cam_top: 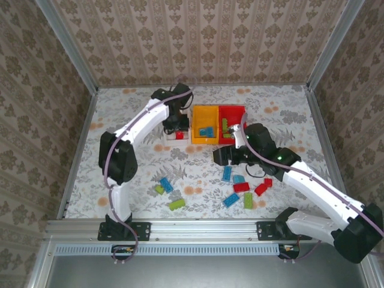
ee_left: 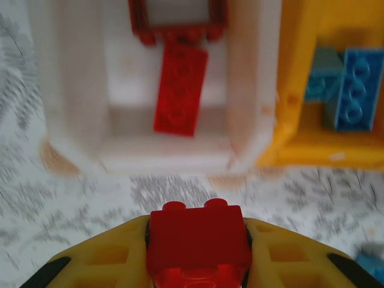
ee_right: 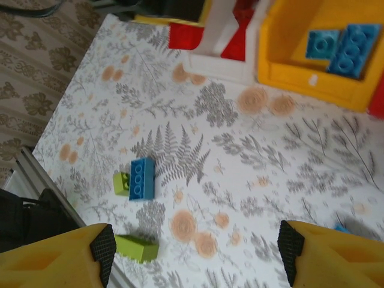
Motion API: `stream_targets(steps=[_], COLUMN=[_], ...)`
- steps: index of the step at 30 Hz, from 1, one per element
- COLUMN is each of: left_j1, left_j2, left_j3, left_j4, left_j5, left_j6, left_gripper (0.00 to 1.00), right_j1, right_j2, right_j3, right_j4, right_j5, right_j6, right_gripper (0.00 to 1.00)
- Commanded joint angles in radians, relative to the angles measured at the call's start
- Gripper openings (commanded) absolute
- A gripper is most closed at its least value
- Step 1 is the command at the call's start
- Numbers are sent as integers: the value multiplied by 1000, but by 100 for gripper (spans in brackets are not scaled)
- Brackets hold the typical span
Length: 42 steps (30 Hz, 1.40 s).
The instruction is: Sort the legos into containers by color
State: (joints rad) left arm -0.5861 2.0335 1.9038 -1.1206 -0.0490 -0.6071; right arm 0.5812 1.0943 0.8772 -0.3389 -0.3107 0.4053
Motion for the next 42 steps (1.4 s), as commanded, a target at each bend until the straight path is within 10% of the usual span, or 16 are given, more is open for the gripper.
stream_targets(steps=[1, 15, 29, 42], left_j1=[18, 28, 13, -11], left_j2=[105, 256, 211, -236], left_j3=[102, 162, 166, -240], left_j4=[-65, -72, -69, 140], left_j5=[-96, -218, -177, -26], left_j6=[102, 92, 91, 101], left_gripper=[25, 26, 49, 55], right_j1=[20, 22, 10, 109], right_j2=[36, 90, 59, 82], right_j3=[6, -2, 3, 78], right_j4=[207, 301, 178, -320], right_j5=[45, 83, 134, 326], right_j6=[-16, 28, 6, 42], right_gripper=[77, 79, 82, 76])
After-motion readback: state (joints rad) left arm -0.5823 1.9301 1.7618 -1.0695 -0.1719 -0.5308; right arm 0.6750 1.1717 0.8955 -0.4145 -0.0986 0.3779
